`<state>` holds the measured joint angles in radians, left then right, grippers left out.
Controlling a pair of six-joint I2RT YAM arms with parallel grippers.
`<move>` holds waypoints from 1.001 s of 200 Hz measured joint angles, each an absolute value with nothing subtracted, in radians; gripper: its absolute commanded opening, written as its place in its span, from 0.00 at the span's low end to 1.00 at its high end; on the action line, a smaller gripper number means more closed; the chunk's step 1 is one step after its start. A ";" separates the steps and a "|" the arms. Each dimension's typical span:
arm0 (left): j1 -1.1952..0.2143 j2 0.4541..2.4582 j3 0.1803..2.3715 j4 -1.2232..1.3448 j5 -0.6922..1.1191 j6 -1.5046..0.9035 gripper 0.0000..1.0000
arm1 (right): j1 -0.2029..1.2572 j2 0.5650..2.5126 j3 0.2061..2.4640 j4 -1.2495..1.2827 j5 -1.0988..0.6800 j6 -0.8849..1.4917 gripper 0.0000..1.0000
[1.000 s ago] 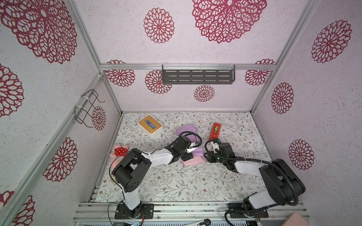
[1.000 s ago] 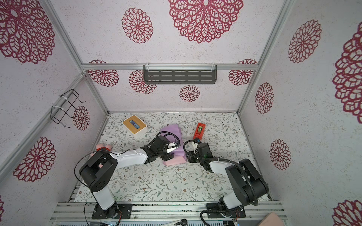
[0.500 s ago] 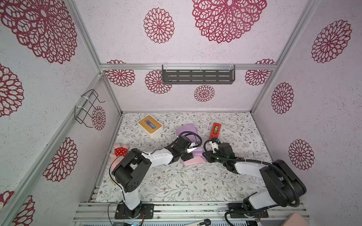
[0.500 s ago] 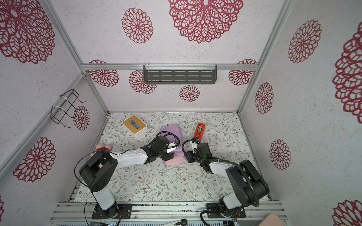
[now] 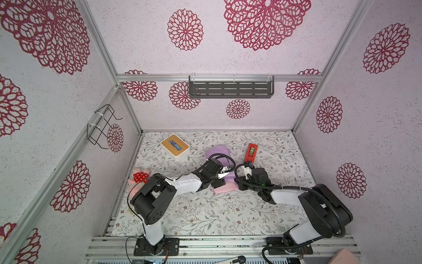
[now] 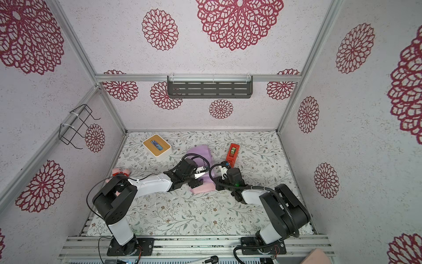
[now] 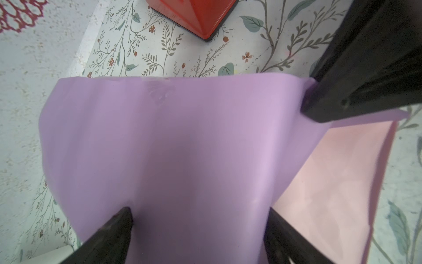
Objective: Wrap a gift box in wrapping paper
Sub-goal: Fold the wrapping paper around the gift box.
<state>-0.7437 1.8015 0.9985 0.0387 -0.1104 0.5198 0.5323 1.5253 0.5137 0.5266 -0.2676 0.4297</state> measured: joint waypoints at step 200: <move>-0.744 1.805 0.999 0.042 -0.119 0.519 0.90 | 0.580 1.569 0.505 0.543 -0.109 0.579 0.10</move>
